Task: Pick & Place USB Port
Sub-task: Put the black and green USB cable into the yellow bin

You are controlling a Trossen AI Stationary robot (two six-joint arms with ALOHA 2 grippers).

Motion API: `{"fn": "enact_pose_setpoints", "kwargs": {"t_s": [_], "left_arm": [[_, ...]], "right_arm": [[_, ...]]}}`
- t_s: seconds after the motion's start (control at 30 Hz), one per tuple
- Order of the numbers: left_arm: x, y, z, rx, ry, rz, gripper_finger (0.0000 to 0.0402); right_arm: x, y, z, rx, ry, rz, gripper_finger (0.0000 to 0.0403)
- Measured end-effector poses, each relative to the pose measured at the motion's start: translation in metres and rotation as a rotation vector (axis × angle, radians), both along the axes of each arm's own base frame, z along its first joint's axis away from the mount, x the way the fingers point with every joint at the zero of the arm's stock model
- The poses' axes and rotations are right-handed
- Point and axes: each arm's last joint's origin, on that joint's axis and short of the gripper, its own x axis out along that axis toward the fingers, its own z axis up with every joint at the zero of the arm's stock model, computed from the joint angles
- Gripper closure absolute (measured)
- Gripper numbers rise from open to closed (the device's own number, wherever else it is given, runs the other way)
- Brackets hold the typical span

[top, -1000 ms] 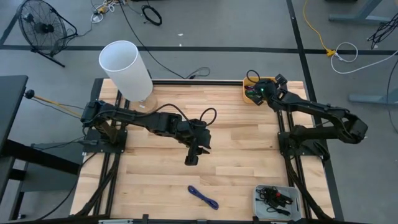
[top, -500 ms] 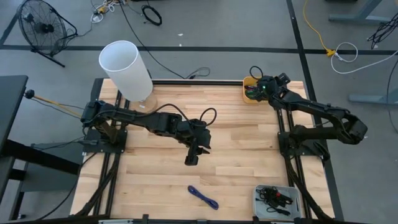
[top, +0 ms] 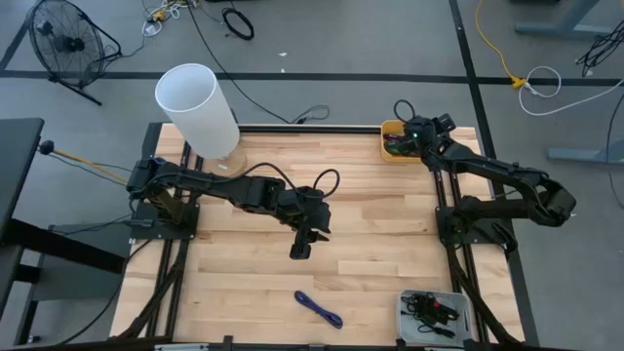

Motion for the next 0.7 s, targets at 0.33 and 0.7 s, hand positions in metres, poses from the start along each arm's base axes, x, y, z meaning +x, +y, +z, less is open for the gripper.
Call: {"fn": "enact_pose_setpoints", "kwargs": {"t_s": [0.33, 0.7], "left_arm": [[0.0, 0.0, -0.0001, 0.0, 0.001, 0.0, 0.0303], [0.0001, 0.0, -0.0002, 0.0, 0.0, 0.0, 0.0303]], "right_arm": [[-0.003, -0.0026, -0.0012, -0.005, -0.093, -0.073, 0.0287], [-0.0068, -0.0041, -0.0062, 0.096, -0.097, 0.002, 0.0315]]}}
